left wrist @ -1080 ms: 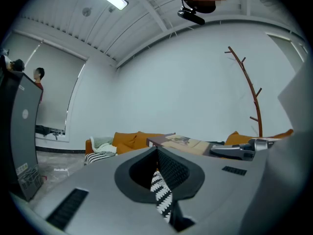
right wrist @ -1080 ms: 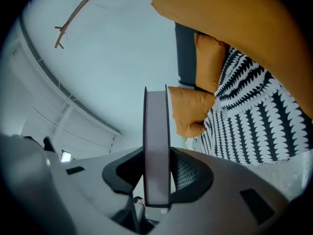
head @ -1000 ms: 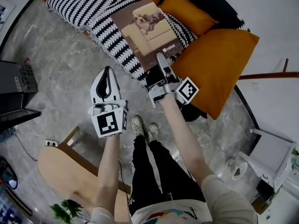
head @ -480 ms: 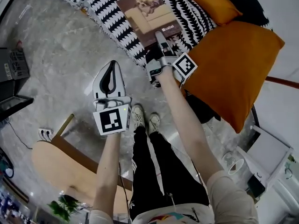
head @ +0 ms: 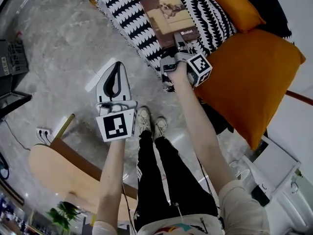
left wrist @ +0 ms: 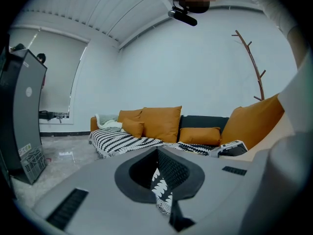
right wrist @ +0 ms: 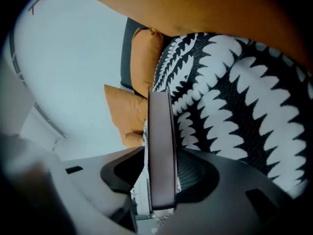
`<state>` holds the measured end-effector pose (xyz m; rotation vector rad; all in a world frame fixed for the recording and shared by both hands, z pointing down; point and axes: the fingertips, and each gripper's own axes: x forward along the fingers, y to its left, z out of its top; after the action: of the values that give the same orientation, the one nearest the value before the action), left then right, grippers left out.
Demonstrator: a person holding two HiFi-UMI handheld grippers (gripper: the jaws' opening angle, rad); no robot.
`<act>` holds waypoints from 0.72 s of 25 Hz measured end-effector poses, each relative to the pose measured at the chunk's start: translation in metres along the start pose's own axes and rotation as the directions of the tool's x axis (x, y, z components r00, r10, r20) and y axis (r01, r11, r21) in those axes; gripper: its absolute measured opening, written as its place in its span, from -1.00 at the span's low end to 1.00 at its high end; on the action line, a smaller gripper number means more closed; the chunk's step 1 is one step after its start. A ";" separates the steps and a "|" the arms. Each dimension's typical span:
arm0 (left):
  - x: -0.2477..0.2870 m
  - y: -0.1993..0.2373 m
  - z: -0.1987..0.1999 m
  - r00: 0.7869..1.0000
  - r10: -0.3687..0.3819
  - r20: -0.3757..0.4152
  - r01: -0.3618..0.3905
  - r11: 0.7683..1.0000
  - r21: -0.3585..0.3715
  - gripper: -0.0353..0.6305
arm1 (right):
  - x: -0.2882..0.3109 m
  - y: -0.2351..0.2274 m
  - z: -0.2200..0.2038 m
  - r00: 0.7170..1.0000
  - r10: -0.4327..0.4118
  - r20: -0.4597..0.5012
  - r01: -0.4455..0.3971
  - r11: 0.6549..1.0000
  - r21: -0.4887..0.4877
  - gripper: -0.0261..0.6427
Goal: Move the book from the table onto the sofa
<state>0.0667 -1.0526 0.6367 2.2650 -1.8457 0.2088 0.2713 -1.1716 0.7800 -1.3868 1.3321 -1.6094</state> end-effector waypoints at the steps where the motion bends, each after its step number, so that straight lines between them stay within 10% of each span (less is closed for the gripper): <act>1: -0.001 0.001 -0.001 1.000 0.002 -0.001 -0.002 1.000 -0.005 -0.88 | -0.001 -0.007 0.000 0.999 -0.049 0.009 0.049 0.999 -0.013 -0.32; 3: -0.002 0.003 0.002 1.000 0.003 0.002 -0.003 1.000 -0.010 -0.88 | -0.005 -0.017 0.001 0.990 -0.138 0.043 0.139 0.989 -0.043 0.16; 9: 0.003 0.006 0.026 0.999 -0.010 0.032 0.010 1.000 -0.004 -0.88 | -0.026 -0.026 0.008 0.945 -0.292 0.148 0.301 0.953 -0.040 0.30; 18: -0.002 0.006 0.115 0.993 0.006 0.121 -0.010 0.999 0.036 -0.88 | -0.029 0.096 -0.001 0.991 -0.107 0.077 0.110 0.993 -0.035 0.30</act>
<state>0.0577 -1.0804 0.5252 2.3427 -1.9252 0.1096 0.2637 -1.1731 0.6802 -1.5515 1.2703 -1.5926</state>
